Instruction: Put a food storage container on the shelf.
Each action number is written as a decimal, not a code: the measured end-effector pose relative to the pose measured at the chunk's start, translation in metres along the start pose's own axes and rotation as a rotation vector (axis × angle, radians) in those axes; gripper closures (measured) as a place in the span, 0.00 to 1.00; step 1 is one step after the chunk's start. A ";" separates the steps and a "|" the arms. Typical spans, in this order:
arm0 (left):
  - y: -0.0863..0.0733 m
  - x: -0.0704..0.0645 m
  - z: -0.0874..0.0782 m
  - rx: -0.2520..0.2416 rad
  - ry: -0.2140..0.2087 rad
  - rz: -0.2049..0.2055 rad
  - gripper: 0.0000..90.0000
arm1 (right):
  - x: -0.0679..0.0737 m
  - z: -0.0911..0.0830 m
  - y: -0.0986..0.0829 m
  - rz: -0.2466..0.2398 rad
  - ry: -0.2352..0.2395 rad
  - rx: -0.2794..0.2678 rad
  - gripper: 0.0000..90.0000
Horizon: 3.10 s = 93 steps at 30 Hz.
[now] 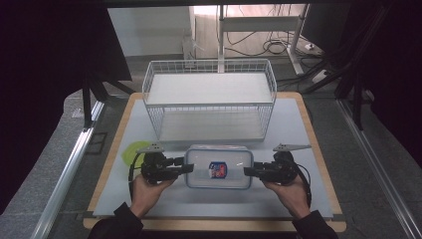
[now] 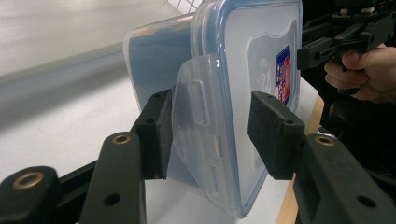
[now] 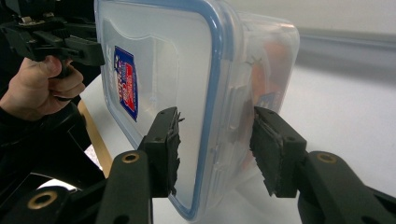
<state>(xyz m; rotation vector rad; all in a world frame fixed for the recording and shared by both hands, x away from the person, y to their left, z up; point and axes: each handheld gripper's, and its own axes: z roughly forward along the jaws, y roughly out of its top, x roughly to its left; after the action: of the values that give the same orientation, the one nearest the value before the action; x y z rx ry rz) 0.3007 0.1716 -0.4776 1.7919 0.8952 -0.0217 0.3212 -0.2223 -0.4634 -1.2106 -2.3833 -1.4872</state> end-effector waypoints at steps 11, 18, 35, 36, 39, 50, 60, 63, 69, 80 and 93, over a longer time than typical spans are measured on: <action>0.032 -0.006 -0.013 -0.037 0.016 0.051 0.58 | 0.011 -0.014 0.034 -0.058 -0.013 -0.060 0.59; 0.050 -0.008 -0.020 -0.042 0.017 0.059 0.58 | 0.013 -0.019 0.051 -0.068 -0.003 -0.084 0.59; 0.109 -0.001 -0.038 -0.064 0.029 0.082 0.58 | 0.019 -0.026 0.110 -0.085 -0.006 -0.136 0.59; 0.109 -0.001 -0.038 -0.064 0.029 0.082 0.58 | 0.019 -0.026 0.110 -0.085 -0.006 -0.136 0.59; 0.120 0.001 -0.041 -0.068 0.027 0.085 0.58 | 0.022 -0.028 0.121 -0.094 -0.011 -0.146 0.59; 0.164 0.015 -0.046 -0.084 0.017 0.071 0.58 | 0.021 -0.033 0.167 -0.097 -0.026 -0.174 0.59; 0.195 0.027 -0.049 -0.090 0.007 0.071 0.59 | 0.016 -0.032 0.197 -0.072 -0.021 -0.200 0.58; 0.203 0.032 -0.051 -0.105 -0.009 0.069 0.59 | 0.014 -0.031 0.208 -0.069 -0.021 -0.210 0.58; 0.217 0.044 -0.051 -0.103 -0.012 0.064 0.59 | 0.010 -0.027 0.220 -0.063 -0.020 -0.223 0.58; 0.227 0.065 -0.036 -0.088 0.033 0.045 0.56 | -0.010 -0.009 0.233 -0.018 -0.028 -0.228 0.58; 0.222 0.063 -0.029 -0.095 0.072 0.056 0.54 | -0.023 -0.003 0.231 0.012 -0.013 -0.242 0.57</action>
<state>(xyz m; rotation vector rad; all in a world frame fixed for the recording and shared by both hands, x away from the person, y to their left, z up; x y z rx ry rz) 0.4629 0.2007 -0.3128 1.7366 0.8823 0.1198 0.4874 -0.1884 -0.3046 -1.2805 -2.2489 -1.8119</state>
